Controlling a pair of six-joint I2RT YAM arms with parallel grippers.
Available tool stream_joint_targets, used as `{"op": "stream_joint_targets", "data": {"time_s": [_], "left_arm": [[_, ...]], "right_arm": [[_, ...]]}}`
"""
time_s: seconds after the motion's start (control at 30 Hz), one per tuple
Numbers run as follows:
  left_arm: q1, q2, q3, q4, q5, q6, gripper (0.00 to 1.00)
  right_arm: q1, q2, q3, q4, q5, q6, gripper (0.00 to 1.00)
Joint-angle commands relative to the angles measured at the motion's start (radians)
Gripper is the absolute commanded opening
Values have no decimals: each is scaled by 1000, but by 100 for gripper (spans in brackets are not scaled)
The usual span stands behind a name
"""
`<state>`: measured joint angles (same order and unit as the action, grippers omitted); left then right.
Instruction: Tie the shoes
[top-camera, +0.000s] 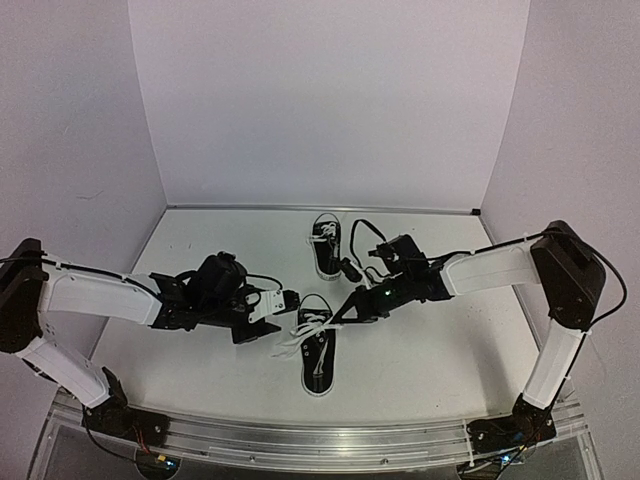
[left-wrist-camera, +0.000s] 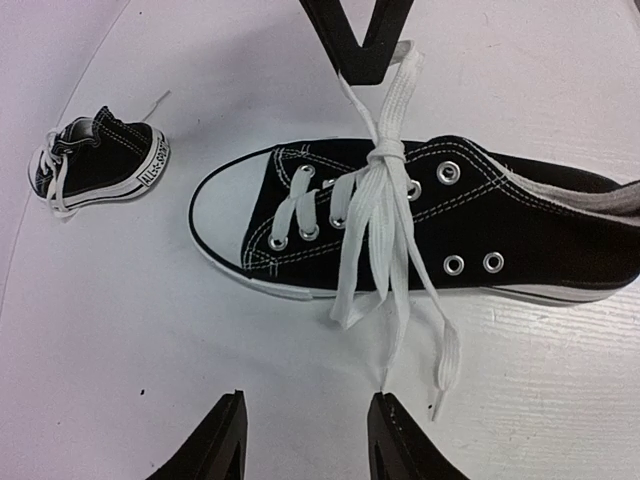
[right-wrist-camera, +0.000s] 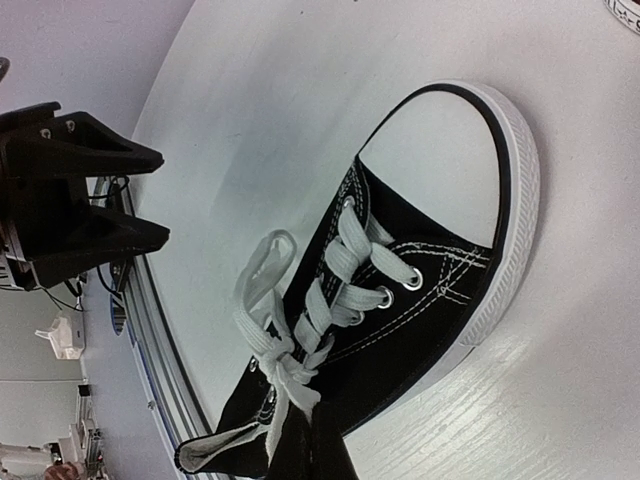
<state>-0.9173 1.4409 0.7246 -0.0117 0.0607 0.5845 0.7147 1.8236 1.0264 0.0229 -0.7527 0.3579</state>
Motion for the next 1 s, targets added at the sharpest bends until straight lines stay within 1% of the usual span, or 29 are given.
{"op": "stream_joint_targets", "data": {"time_s": [0.0, 0.27, 0.5, 0.63, 0.7, 0.8, 0.83, 0.9, 0.97], "left_arm": [[0, 69, 53, 65, 59, 41, 45], [0, 208, 164, 70, 120, 64, 46], [-1, 264, 202, 79, 168, 62, 47], [-1, 281, 208, 81, 172, 61, 46], [-1, 285, 213, 76, 184, 62, 46], [-1, 291, 216, 76, 192, 57, 46], [-2, 294, 216, 77, 190, 57, 46], [-2, 297, 219, 76, 185, 55, 44], [-2, 301, 224, 66, 178, 54, 39]], "right_arm": [[3, -47, 1, -23, 44, -36, 0], [5, -38, -5, -66, 47, -54, 0], [9, -13, -1, -76, 50, -70, 0], [13, 3, 2, -88, 60, -86, 0], [17, 14, 4, -93, 65, -92, 5], [23, 27, 7, -95, 66, -98, 16], [24, 30, 9, -95, 65, -99, 18], [28, 39, 13, -98, 65, -104, 24], [32, 48, 15, -104, 69, -109, 25]]}}
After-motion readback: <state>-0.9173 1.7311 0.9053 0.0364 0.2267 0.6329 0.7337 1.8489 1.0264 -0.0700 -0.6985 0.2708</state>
